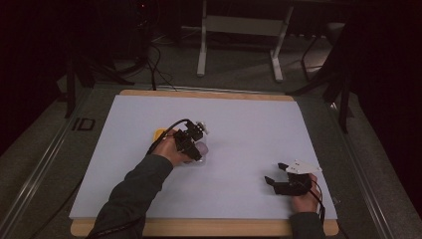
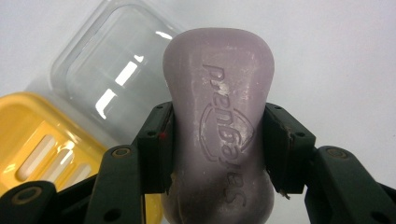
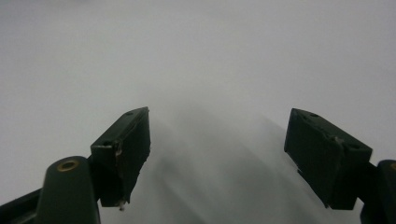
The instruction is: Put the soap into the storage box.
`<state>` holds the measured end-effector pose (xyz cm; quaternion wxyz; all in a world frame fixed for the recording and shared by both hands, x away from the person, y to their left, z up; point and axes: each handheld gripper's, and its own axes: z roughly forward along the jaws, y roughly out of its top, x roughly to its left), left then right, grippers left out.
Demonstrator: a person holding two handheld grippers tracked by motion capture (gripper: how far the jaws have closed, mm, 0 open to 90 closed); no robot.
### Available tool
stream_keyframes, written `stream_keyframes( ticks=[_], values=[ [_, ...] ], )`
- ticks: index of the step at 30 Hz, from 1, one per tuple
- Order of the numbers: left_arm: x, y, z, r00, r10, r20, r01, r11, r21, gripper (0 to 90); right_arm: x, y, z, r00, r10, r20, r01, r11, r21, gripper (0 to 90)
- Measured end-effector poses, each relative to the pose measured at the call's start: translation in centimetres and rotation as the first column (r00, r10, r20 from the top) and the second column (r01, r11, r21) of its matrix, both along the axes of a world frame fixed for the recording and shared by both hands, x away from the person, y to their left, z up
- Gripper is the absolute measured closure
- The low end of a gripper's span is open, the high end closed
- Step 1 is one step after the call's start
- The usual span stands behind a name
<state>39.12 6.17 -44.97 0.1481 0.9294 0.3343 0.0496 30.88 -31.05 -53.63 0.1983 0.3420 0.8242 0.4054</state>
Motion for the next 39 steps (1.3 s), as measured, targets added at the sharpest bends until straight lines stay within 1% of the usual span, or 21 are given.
stream_keyframes(
  ticks=[2, 5, 9, 14, 18, 25, 26, 27, 39],
  values=[
    [0.1, 0.3, 0.0, 1.0000, 0.005, -0.001, -0.005, 1.0000, 0.002, 49.5, 0.0, 0.0, 0.0, 1.0000, 0.000, 0.000, 0.000, 1.0000, -0.001, 22.2],
    [0.1, 0.7, 0.0, 0.9998, 0.019, 0.003, -0.019, 0.9998, -0.006, 49.5, 0.0, 0.0, 0.0, 1.0000, 0.000, 0.000, 0.000, 1.0000, 0.000, 22.2],
    [0.1, 1.1, 0.1, 0.9998, 0.021, 0.003, -0.021, 0.9998, -0.003, 49.5, 0.0, 0.0, 0.0, 1.0000, 0.000, 0.000, 0.000, 1.0000, -0.001, 22.3],
    [0.2, 1.6, 0.3, 0.9994, 0.033, 0.007, -0.033, 0.9994, -0.003, 49.5, 0.0, 0.0, 0.0, 1.0000, -0.001, 0.000, 0.001, 1.0000, -0.001, 22.2],
    [0.1, 1.8, 0.3, 0.9990, 0.043, 0.011, -0.043, 0.9990, -0.012, 49.5, 0.0, 0.0, 0.0, 1.0000, -0.001, 0.000, 0.001, 1.0000, -0.001, 22.2],
    [0.2, 2.3, 0.4, 0.9988, 0.048, 0.013, -0.048, 0.9988, -0.011, 49.5, 0.0, 0.0, 0.0, 1.0000, -0.001, 0.001, 0.001, 1.0000, -0.002, 22.2],
    [0.3, 2.6, 0.5, 0.9987, 0.049, 0.014, -0.049, 0.9988, -0.010, 49.5, 0.0, 0.0, 0.0, 1.0000, -0.001, 0.001, 0.001, 1.0000, -0.001, 22.2],
    [0.3, 2.6, 0.4, 0.9981, 0.060, 0.015, -0.059, 0.9981, -0.016, 49.5, 0.0, 0.0, 0.0, 1.0000, -0.001, 0.001, 0.001, 1.0000, -0.001, 22.2],
    [0.5, 3.5, 0.7, 0.9965, 0.082, 0.020, -0.081, 0.9964, -0.026, 49.5, 0.0, 0.0, 0.0, 1.0000, -0.001, 0.001, 0.001, 1.0000, -0.002, 22.2]
  ],
)
